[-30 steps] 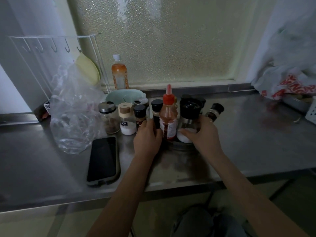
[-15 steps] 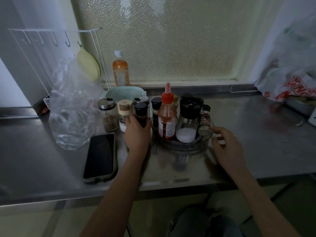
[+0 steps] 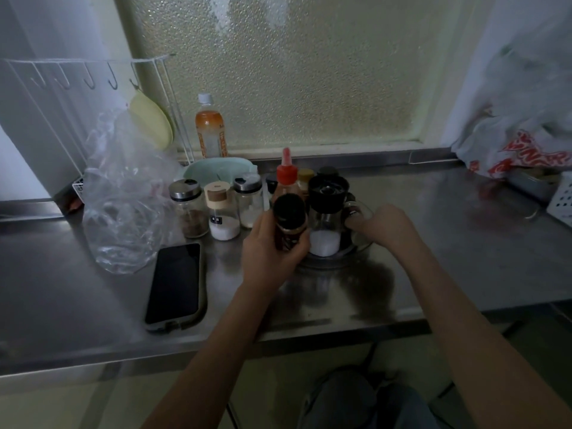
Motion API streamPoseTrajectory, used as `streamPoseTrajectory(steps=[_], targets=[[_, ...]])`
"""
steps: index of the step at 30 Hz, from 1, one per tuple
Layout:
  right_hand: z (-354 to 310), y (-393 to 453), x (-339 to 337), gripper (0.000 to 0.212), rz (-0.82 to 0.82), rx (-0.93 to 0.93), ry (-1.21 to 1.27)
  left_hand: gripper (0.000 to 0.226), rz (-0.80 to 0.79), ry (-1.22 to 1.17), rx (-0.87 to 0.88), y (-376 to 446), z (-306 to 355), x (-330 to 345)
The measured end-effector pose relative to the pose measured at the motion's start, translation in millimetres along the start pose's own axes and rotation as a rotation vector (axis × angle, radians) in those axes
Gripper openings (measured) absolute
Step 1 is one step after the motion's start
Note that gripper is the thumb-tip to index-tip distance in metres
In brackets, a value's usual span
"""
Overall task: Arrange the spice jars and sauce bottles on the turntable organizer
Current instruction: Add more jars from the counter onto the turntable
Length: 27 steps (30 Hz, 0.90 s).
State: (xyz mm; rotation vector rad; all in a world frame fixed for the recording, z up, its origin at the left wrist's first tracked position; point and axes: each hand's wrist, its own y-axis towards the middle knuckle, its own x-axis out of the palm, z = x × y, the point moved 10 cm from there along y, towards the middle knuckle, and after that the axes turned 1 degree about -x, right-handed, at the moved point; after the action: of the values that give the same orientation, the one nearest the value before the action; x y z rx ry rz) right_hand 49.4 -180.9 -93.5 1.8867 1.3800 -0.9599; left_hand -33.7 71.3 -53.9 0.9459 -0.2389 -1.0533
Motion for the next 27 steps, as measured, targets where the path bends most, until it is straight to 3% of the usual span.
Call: streamPoseTrajectory(steps=[5, 9, 12, 15, 20, 27], targets=[[-6.9, -2.7, 6.7, 0.049, -0.083, -0.033, -0.137, 0.043, -0.193, 0.039, -0.004, -2.2, 3.8, 27.5], [-6.2, -1.7, 2.7, 0.046, -0.102, -0.006, -0.044, 0.041, -0.142, 0.087, -0.063, 0.5, -6.3, 23.1], [-2.4, -8.7, -9.7, 0.036, 0.038, -0.059, 0.218, 0.039, -0.106, 0.065, -0.089, 3.4, -14.6, 19.1], [-8.6, -16.0, -9.3, 0.029, 0.127, -0.202, 0.312, 0.035, -0.094, 0.042, -0.084, 4.6, -15.5, 18.4], [-7.6, -18.1, 9.1, 0.045, 0.089, -0.274, 0.156, 0.039, -0.146, 0.029, -0.074, 4.7, -11.7, 25.9], [-2.3, -45.2, 7.7, 0.031, 0.108, -0.353, 0.28, 0.043, -0.154, 0.081, -0.097, 8.2, -16.0, 27.1]])
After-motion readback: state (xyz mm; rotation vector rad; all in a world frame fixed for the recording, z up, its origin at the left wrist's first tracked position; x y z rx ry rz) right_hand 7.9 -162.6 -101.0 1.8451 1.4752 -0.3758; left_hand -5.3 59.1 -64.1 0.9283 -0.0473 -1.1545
